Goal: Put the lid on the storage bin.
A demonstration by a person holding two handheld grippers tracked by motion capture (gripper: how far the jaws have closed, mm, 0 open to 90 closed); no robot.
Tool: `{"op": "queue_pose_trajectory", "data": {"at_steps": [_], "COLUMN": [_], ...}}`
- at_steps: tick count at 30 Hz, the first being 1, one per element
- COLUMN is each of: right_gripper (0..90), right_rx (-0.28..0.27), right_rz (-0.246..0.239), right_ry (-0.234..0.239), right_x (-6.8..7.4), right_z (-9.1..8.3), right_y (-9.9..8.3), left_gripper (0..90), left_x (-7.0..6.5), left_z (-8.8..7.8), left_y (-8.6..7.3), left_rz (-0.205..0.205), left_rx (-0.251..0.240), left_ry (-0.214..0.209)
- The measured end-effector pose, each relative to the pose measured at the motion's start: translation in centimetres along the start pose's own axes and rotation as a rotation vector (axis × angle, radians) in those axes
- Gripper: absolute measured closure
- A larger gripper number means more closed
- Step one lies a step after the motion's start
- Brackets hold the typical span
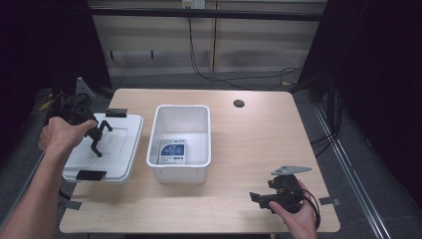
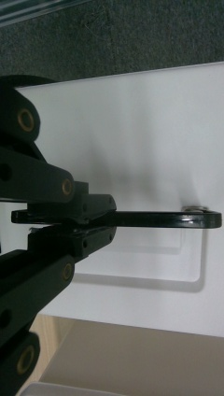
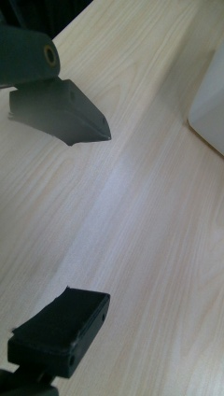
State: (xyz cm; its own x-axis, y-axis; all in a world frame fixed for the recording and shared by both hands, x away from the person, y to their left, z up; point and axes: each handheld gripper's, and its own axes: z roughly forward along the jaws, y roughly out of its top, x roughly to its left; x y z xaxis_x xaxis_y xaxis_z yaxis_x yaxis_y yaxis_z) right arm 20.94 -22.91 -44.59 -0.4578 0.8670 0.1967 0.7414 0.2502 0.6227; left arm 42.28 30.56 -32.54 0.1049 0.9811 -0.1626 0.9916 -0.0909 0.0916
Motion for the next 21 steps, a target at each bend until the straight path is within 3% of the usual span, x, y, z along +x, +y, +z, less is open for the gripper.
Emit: {"op": "queue_pose_trajectory", "data": {"at_steps": [7, 13, 17, 21], "right_gripper": [17.1, 17.1, 16.0, 14.9], "right_rx": [0.003, 0.005, 0.007, 0.013], "right_rz": [0.002, 0.003, 0.006, 0.016], "right_ry": [0.002, 0.002, 0.004, 0.003], "right_x": [0.0, 0.0, -0.1, -0.1], "right_z": [0.0, 0.1, 0.1, 0.1], "right_y": [0.0, 0.0, 0.0, 0.0], "left_gripper": [85.2, 85.2, 85.2, 85.2], "left_x": [-0.1, -0.3, -0.6, -1.0], "left_z": [0.2, -1.1, -1.8, -2.7], "left_y": [-0.1, -0.1, -0.1, 0.1], "left_rz": [0.027, 0.044, 0.026, 0.044], "left_rx": [0.012, 0.000, -0.018, -0.019], "left_ry": [-0.009, -0.007, 0.004, 0.005]}}
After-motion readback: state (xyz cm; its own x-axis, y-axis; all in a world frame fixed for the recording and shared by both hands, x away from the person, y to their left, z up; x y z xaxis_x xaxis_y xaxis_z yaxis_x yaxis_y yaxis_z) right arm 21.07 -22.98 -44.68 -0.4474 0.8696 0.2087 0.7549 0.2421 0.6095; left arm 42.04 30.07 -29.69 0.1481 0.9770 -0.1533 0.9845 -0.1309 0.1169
